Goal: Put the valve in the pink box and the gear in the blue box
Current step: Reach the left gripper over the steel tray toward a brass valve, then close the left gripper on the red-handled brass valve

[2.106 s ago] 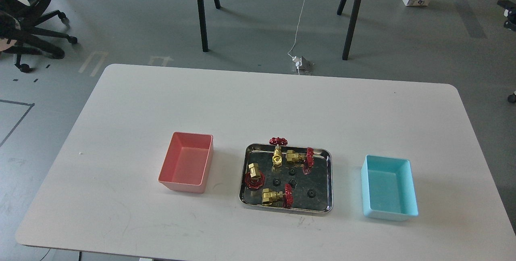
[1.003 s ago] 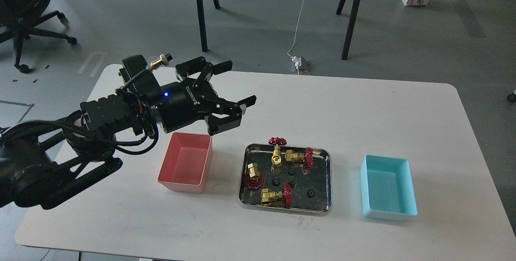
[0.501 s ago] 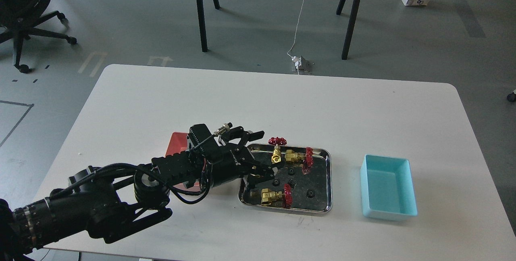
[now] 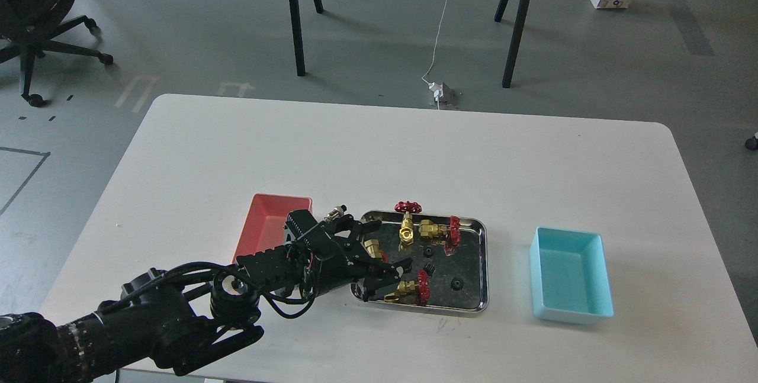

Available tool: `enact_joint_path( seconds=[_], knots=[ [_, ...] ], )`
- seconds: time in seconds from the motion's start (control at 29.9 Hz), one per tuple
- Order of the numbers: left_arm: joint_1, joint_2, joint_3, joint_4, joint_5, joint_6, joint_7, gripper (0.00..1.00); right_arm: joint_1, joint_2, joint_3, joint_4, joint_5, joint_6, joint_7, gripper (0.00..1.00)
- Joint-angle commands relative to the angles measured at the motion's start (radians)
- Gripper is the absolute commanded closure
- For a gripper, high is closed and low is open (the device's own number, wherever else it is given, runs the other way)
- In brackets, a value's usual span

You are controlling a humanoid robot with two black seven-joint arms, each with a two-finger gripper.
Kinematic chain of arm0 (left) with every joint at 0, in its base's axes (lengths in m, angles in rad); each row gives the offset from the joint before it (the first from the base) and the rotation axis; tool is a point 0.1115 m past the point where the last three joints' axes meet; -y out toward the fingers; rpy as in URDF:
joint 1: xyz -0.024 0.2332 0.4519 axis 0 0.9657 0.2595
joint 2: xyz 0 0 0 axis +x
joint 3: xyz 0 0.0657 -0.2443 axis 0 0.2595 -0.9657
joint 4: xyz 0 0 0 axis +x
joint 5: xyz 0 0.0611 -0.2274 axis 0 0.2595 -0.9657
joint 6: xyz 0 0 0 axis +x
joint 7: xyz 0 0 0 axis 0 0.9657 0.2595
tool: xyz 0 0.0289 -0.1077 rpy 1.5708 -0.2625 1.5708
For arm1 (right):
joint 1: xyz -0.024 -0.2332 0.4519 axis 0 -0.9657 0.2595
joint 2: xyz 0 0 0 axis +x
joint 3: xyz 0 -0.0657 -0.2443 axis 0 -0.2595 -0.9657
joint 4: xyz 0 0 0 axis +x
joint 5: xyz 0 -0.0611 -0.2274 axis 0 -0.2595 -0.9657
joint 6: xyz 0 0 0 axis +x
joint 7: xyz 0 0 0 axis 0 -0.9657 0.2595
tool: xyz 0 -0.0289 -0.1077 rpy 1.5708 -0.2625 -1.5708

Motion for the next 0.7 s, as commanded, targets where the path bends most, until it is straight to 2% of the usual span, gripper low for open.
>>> enact_joint_path(
  seconds=[0.0,0.13,0.23,0.33,0.47,0.57,0.67],
  knots=[
    [0.000,-0.005,0.000,0.024,0.000,0.001,-0.006,0.10,0.000,0.002,0.000,0.000,0.000,0.001,0.000,0.01],
    [-0.001,0.004,0.010,0.025,0.000,0.001,-0.007,0.28,0.001,0.002,0.000,0.000,0.000,0.000,0.002,0.01],
    [-0.007,0.007,0.019,0.025,0.000,-0.001,-0.014,0.35,0.000,0.002,0.000,-0.002,0.000,0.000,0.002,0.01],
    [-0.009,0.008,0.016,0.024,0.000,-0.004,-0.021,0.55,0.000,0.002,0.000,-0.002,-0.002,0.000,0.002,0.01],
    [-0.011,0.004,0.008,0.022,0.000,-0.007,-0.021,0.74,-0.003,0.002,0.000,-0.003,-0.002,0.000,0.003,0.01],
    [-0.012,-0.001,0.000,0.008,0.000,-0.008,-0.017,0.83,-0.006,0.003,-0.009,-0.011,-0.005,0.001,0.006,0.01],
    [-0.012,0.011,-0.030,-0.019,0.000,-0.008,-0.004,0.85,-0.005,0.015,-0.009,-0.026,-0.006,0.001,0.005,0.01]
  ],
)
